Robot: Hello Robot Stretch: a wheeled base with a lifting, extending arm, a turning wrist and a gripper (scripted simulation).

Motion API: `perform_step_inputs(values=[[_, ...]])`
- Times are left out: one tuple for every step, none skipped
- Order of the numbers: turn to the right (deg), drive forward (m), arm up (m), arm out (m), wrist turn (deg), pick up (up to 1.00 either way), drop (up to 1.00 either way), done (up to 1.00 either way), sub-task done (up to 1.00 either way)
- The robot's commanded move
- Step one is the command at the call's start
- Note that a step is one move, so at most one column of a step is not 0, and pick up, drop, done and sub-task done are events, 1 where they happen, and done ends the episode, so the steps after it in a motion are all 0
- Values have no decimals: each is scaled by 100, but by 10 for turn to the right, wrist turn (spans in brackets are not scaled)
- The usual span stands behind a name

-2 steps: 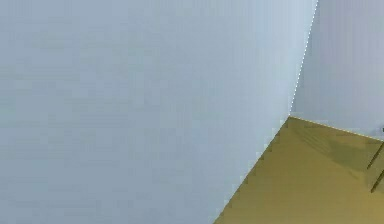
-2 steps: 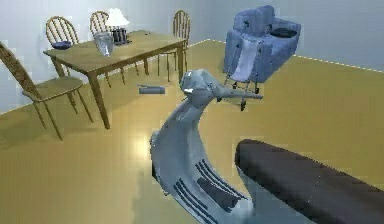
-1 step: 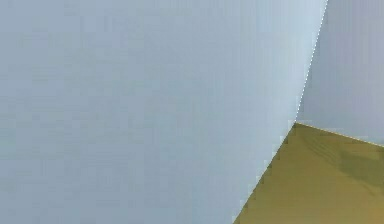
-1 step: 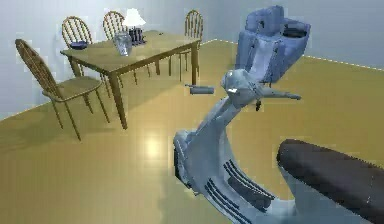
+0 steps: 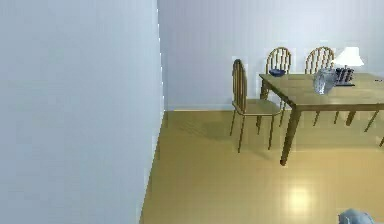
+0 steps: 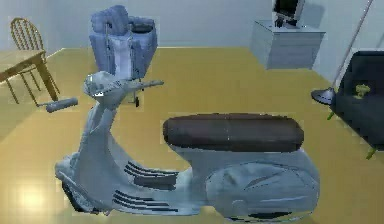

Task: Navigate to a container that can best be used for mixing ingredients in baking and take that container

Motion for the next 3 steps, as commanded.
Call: perform_step_inputs(values=[[0, 100, 0, 0, 0, 0, 0, 0, 0], [30, 0, 0, 0, 0, 0, 0, 0, 0], [0, 100, 0, 0, 0, 0, 0, 0, 0]])
